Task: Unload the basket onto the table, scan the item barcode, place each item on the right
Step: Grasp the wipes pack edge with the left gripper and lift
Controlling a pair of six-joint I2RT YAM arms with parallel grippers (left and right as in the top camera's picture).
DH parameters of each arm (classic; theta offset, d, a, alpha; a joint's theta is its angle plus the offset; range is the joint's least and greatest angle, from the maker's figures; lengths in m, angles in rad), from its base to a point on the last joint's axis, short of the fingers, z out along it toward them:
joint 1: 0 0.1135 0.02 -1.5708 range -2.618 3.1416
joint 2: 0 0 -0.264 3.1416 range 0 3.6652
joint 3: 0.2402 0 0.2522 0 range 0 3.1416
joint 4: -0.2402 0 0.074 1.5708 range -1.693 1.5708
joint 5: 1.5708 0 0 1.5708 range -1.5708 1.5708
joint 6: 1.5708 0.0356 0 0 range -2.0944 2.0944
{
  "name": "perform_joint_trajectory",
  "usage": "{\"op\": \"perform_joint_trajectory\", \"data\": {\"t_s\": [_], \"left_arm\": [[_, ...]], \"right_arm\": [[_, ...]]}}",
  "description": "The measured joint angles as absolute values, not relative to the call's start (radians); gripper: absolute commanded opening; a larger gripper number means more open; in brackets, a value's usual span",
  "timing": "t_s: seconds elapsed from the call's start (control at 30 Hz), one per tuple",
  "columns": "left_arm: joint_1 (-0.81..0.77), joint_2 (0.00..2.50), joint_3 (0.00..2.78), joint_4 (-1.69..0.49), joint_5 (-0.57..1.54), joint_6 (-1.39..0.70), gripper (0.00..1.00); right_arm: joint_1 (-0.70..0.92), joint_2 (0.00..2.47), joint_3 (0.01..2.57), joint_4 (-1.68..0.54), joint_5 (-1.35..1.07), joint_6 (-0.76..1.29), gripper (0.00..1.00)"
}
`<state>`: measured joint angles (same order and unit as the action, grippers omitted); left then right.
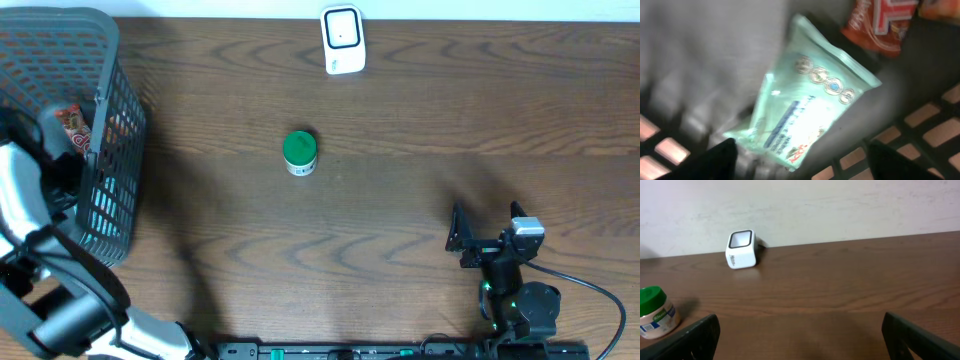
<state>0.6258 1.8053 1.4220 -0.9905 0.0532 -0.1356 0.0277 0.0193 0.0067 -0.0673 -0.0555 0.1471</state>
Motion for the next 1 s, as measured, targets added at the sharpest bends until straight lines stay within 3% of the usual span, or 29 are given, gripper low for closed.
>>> {"op": "perform_joint_trajectory", "data": {"t_s": [1.0], "left_arm": [[0.579,1.907,1.421,-1.014,-0.070,0.031,0.98]], "right_arm": [[0.028,0.019,0.007,-0.067,-0.056,0.147,0.99]]}}
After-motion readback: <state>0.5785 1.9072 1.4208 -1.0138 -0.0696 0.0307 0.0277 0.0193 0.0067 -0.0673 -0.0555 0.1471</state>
